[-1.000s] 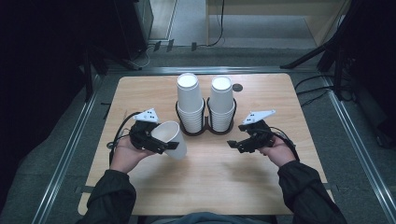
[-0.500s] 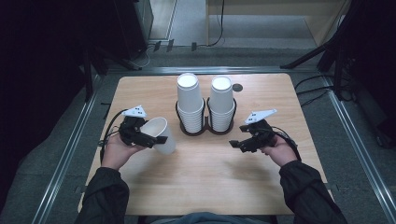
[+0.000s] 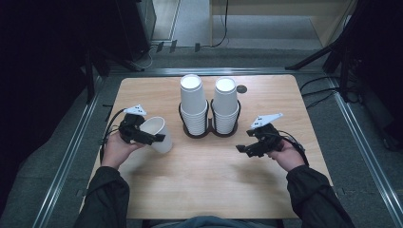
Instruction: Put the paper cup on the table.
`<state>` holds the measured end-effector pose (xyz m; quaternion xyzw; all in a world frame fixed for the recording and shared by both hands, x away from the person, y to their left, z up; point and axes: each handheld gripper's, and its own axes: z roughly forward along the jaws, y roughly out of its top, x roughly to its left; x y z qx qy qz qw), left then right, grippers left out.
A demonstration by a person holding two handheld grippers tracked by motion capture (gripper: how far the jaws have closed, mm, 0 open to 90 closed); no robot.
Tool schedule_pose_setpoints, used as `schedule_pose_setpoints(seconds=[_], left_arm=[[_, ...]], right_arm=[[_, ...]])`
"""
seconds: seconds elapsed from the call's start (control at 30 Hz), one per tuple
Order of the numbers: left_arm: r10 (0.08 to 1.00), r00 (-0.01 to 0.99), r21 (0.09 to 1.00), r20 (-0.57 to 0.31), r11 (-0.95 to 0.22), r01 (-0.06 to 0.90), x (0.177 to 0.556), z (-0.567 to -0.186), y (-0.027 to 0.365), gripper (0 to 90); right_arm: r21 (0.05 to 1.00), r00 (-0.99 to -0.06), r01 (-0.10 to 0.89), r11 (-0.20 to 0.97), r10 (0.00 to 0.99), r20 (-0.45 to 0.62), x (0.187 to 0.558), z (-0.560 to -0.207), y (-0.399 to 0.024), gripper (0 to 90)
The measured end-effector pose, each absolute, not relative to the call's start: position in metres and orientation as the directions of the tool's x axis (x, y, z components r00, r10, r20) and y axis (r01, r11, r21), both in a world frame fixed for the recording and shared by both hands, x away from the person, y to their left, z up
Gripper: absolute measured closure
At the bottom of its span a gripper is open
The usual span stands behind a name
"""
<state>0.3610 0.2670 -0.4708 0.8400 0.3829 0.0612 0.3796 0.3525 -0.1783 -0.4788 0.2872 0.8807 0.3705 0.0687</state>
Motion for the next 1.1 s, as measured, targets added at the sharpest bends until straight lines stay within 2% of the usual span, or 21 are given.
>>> schedule_pose_setpoints(seconds=[0.5,0.63,1.1], left_arm=[[0.769,0.629,0.687,-0.117,-0.395,0.610,0.381,-0.462,0.300,13.1],[0.795,0.594,0.687,-0.124,-0.363,0.629,0.387,-0.462,0.309,12.8],[0.849,0.523,0.645,-0.078,-0.357,0.676,0.404,-0.471,0.310,10.8]], right_arm=[[0.675,-0.801,0.490,0.552,0.590,0.098,0.347,-0.482,-0.193,23.1],[0.675,-0.791,0.497,0.545,0.604,0.095,0.344,-0.482,-0.199,23.1],[0.665,-0.793,0.499,0.556,0.603,0.091,0.339,-0.486,-0.203,23.1]])
